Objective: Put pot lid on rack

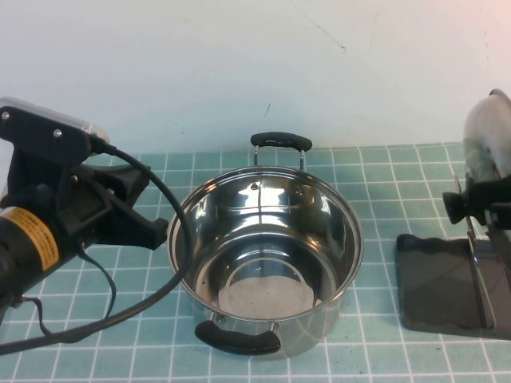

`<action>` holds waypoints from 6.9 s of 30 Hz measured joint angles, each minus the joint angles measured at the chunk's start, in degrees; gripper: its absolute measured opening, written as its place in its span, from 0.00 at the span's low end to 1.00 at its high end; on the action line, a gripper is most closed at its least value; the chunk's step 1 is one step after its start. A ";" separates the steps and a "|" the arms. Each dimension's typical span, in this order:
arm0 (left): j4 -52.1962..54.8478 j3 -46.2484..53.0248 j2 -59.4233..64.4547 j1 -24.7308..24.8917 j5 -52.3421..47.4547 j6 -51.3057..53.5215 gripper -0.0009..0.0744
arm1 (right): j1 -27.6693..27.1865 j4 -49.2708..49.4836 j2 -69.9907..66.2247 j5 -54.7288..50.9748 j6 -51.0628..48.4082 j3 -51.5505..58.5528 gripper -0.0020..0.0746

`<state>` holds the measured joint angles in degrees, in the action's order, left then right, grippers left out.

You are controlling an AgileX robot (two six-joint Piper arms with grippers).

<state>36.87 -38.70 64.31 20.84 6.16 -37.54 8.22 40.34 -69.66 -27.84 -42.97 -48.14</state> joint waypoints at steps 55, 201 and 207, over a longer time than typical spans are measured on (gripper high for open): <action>-7.97 17.78 -57.94 0.00 -40.56 2.67 0.01 | 0.00 -11.71 59.89 -7.82 5.90 9.84 0.03; -41.78 39.82 -65.00 -16.66 -23.21 37.54 0.01 | -6.64 -45.73 70.41 8.86 42.97 49.74 0.02; -41.78 39.82 -65.00 -16.66 -23.21 37.54 0.01 | -6.64 -45.73 70.41 8.86 42.97 49.74 0.02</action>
<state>-4.92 1.12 -0.69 4.18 -17.05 0.00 1.58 -5.39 0.75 -18.98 0.00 1.60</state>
